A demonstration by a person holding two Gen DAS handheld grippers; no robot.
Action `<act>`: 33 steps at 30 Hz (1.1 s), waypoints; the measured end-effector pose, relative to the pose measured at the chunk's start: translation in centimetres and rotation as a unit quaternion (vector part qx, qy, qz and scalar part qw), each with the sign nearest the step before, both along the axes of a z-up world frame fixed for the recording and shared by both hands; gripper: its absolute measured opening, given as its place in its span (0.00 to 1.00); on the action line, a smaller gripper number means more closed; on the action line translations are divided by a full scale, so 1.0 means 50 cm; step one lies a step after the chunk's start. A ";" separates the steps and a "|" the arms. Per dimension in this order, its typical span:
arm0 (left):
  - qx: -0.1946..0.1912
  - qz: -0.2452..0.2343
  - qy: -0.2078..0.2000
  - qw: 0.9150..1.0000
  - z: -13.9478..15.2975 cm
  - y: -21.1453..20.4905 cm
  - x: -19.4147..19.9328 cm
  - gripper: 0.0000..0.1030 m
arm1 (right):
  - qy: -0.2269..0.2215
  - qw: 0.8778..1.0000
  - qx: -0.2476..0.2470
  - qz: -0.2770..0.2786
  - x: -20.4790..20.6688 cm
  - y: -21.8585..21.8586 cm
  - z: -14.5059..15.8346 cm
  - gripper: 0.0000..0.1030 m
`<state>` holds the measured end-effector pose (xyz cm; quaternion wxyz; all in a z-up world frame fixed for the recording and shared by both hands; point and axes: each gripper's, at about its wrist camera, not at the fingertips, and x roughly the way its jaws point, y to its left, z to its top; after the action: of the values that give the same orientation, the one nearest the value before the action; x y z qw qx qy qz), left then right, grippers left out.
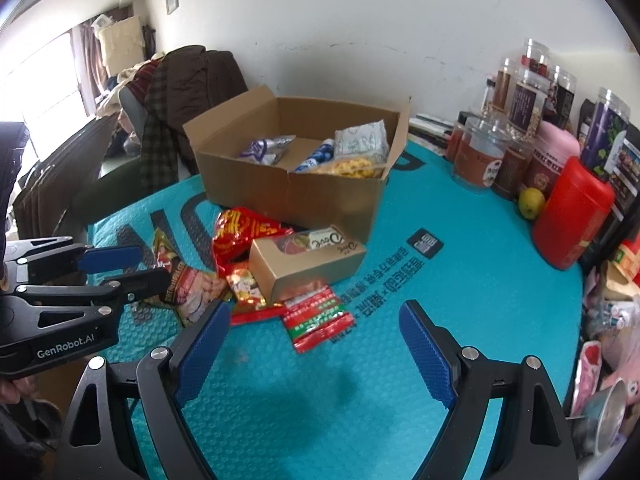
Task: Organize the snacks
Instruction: 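Withdraw both tools from the box back toward the snack pile, then grasp the brown nut snack bag with the left tool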
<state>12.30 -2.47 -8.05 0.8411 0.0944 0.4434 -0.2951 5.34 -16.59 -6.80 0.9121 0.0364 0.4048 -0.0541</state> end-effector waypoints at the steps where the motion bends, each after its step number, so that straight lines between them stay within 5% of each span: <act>1: -0.001 0.001 0.005 1.000 -0.007 0.000 0.002 0.38 | 0.005 1.000 0.004 0.001 0.004 -0.001 -0.009 0.85; 8: -0.004 -0.002 0.016 1.000 -0.039 -0.009 0.016 0.38 | 0.029 0.999 0.022 0.005 0.027 -0.009 -0.053 0.85; 19: 0.046 0.011 -0.008 0.999 -0.074 -0.020 0.051 0.39 | 0.061 0.998 0.034 0.008 0.062 -0.024 -0.103 0.85; 20: 0.053 0.008 -0.013 0.998 -0.076 -0.023 0.052 0.43 | 0.064 0.997 0.035 0.007 0.065 -0.025 -0.107 0.85; 22: 0.063 -0.001 -0.006 0.998 -0.086 -0.029 0.055 0.75 | 0.067 0.997 0.038 0.007 0.068 -0.028 -0.111 0.85; 23: 0.063 -0.002 -0.001 0.998 -0.091 -0.030 0.057 0.80 | 0.068 0.997 0.040 0.006 0.069 -0.031 -0.113 0.85; 33: 0.081 0.015 0.036 0.996 -0.141 -0.011 0.096 0.85 | 0.080 0.996 0.046 0.006 0.085 -0.050 -0.125 0.85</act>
<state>17.10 -3.01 -15.11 0.8187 0.1451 0.4968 -0.2485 9.56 -19.08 -13.05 0.8744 0.0720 0.4786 -0.0329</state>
